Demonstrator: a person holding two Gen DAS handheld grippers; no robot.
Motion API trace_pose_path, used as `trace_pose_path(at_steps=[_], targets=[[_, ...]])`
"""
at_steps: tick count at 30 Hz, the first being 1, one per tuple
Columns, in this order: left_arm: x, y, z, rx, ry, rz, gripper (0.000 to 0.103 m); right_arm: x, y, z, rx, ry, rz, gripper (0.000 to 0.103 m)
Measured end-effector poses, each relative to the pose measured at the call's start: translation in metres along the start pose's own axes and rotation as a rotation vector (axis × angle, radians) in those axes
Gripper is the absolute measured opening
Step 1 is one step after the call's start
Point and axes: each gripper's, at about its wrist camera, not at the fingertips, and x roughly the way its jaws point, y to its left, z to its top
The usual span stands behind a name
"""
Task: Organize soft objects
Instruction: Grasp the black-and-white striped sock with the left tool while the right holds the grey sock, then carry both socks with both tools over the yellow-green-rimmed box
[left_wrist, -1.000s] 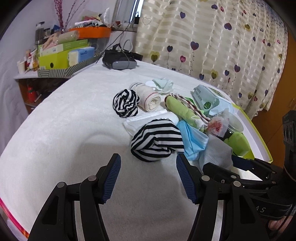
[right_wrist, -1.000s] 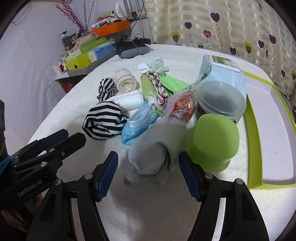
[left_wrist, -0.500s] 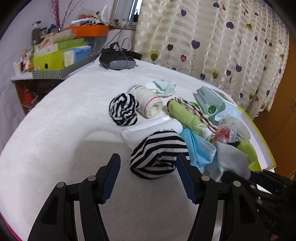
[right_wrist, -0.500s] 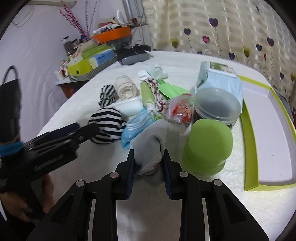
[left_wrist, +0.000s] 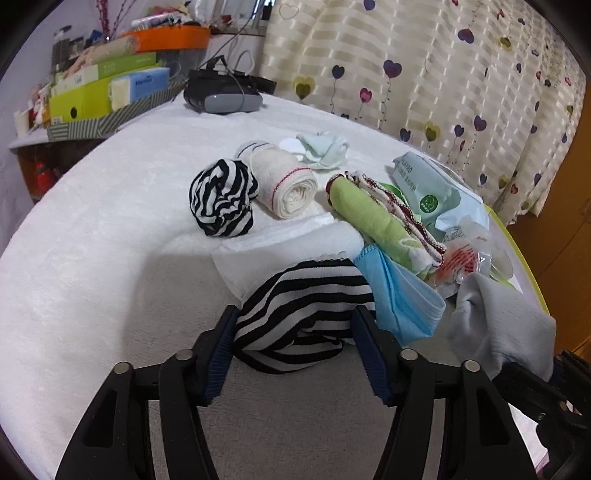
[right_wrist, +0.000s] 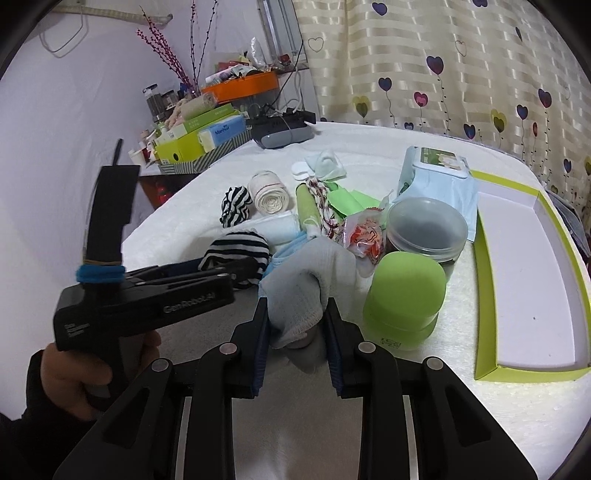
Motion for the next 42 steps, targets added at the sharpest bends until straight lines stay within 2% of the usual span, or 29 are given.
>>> trace_pose_path(at_steps=[2, 5, 23, 33, 42], targets=[[-0.002, 0.001, -0.001, -0.006, 0.001, -0.011, 0.028, -0.002, 0.0, -0.001, -0.001, -0.005, 0.001, 0.028], [-0.007, 0.004, -0.004, -0.023, -0.006, -0.016, 0.013, -0.006, 0.001, -0.001, -0.008, -0.015, 0.008, 0.028], [-0.084, -0.014, -0.014, -0.015, -0.141, -0.048, 0.011, -0.041, 0.007, -0.002, -0.048, -0.098, 0.025, 0.028], [-0.096, -0.049, -0.007, 0.039, -0.165, -0.095, 0.011, -0.06, -0.009, 0.0, -0.039, -0.143, 0.008, 0.028], [-0.096, -0.089, -0.002, 0.102, -0.159, -0.136, 0.011, -0.079, -0.038, -0.001, 0.009, -0.181, -0.039, 0.028]])
